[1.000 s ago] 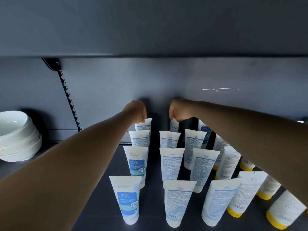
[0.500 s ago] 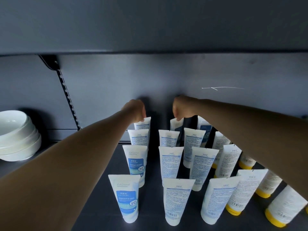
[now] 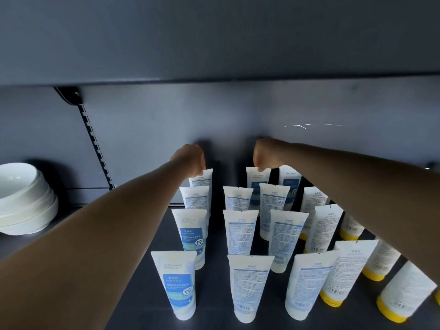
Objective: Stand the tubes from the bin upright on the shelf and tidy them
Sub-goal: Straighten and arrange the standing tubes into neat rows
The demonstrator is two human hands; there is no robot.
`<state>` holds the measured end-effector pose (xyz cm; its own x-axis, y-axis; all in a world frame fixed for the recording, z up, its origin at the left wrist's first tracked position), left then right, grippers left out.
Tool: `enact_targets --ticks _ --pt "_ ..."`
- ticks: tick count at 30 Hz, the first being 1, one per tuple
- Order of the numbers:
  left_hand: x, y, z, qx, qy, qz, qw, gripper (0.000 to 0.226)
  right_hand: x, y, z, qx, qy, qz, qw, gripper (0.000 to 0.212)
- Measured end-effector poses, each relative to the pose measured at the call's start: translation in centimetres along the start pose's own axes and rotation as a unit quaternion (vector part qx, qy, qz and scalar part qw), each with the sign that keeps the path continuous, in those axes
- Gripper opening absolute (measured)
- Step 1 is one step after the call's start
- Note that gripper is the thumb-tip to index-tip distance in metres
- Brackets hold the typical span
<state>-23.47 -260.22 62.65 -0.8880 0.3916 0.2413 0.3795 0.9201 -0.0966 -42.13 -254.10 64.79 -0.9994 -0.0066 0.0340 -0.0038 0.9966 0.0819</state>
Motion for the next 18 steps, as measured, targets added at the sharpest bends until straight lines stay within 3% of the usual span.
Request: enact_targets --ticks 10,18 --pt "0.5 -0.1 -0.2 0.0 -0.026 0.0 1.0 0.019 0.3 -0.3 0.3 0.015 -0.035 0.002 0.999 0.024" --pt "1.4 -0.5 -0.1 -0.005 -0.04 -0.008 0.999 0.028 -0.1 -0.4 0.2 0.005 0.021 -0.011 1.0 0.031"
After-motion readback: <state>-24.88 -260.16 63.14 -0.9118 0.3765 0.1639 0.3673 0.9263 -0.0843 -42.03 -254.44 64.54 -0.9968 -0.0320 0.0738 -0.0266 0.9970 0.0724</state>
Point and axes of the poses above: each hand's wrist, its own y-axis away from the middle knuckle, its own z-axis out of the palm, x = y × z, the point moved 3 cm from there along -y, towards the middle knuckle
